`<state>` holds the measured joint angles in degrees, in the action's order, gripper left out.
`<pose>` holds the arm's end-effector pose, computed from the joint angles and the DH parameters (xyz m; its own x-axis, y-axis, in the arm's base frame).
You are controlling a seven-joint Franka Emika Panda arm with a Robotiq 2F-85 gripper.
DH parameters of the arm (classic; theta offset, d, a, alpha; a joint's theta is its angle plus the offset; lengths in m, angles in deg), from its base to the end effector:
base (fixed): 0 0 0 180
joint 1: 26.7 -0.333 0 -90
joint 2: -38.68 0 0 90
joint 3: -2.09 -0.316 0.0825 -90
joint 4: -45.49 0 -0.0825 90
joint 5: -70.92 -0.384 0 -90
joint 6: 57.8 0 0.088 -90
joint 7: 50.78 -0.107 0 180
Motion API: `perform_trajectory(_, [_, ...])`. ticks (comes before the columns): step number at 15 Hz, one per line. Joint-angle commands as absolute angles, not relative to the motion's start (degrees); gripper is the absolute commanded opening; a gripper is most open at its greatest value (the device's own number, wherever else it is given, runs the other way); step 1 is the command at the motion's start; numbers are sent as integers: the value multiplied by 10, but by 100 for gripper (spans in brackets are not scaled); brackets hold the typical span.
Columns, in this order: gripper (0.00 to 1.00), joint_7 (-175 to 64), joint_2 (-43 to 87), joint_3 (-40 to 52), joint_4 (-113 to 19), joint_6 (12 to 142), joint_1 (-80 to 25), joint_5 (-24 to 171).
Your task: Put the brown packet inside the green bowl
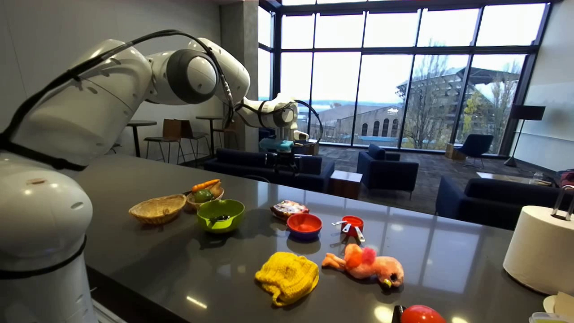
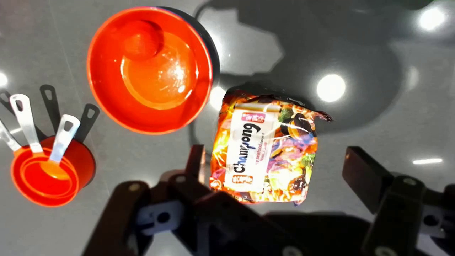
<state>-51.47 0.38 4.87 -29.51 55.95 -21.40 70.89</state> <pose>0.7285 -0.0952 0.3478 0.9898 -0.1421 0.0088 -0.1423 -0.9894 0.0295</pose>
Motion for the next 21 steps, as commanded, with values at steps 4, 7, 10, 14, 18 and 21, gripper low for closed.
perform_trajectory(4, [100,-512,-65,40,-211,516,-197,670])
perform_trajectory(7, [100,-505,-80,37,-200,523,-191,657])
perform_trajectory(10, [100,-496,-91,36,-196,530,-186,653])
perform_trajectory(14, [100,-505,-86,43,-211,536,-191,665])
perform_trajectory(18, [100,-502,-88,43,-207,536,-190,665])
perform_trajectory(21, [100,-502,-89,43,-206,536,-190,665])
